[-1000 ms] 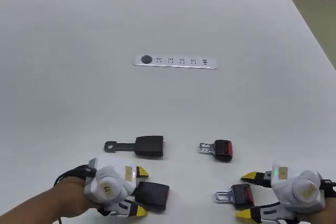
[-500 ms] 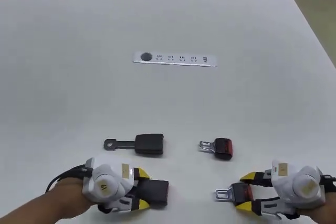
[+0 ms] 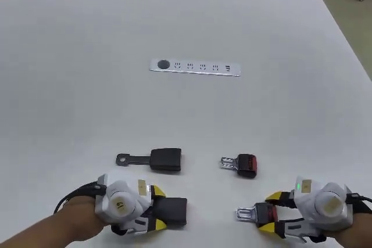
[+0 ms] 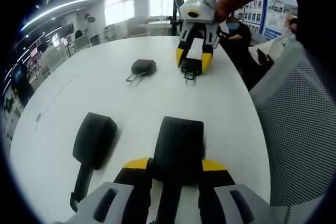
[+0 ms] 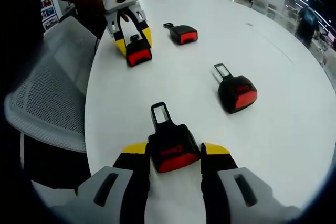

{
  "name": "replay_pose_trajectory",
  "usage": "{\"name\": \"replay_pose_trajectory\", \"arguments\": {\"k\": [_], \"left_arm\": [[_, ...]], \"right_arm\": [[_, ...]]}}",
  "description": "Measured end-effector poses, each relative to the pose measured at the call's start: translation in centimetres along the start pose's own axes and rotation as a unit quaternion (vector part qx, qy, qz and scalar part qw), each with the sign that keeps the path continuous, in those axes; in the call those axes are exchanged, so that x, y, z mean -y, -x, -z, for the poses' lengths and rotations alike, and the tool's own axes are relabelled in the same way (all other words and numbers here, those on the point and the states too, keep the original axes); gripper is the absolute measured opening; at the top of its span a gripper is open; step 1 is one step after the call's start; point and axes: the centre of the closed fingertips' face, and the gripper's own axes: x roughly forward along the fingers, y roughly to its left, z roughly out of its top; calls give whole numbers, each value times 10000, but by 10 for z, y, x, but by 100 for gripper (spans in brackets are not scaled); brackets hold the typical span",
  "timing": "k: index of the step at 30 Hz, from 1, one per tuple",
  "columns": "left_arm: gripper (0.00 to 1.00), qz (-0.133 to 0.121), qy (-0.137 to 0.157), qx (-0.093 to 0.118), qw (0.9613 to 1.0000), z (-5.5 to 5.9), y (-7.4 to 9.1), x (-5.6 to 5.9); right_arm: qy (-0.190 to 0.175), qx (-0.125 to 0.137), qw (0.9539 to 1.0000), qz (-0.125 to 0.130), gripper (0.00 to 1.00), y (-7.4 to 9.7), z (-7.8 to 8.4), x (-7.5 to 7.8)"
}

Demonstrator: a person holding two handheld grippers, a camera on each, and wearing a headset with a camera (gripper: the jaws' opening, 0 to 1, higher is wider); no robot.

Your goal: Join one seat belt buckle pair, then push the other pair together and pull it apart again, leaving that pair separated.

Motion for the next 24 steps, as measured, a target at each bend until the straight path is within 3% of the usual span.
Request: {"name": "replay_pose_trajectory", "arguments": {"k": [5,24], "left_arm": [[35,-8,-9,-51,10000,-2,0,0],[34,42,-25,-204,9998,-2,1,1]], "right_arm": [[5,-18,10000,6,37,-4,-4,-1],[185,187,9996,-120,37,-35,-46,-21]]}}
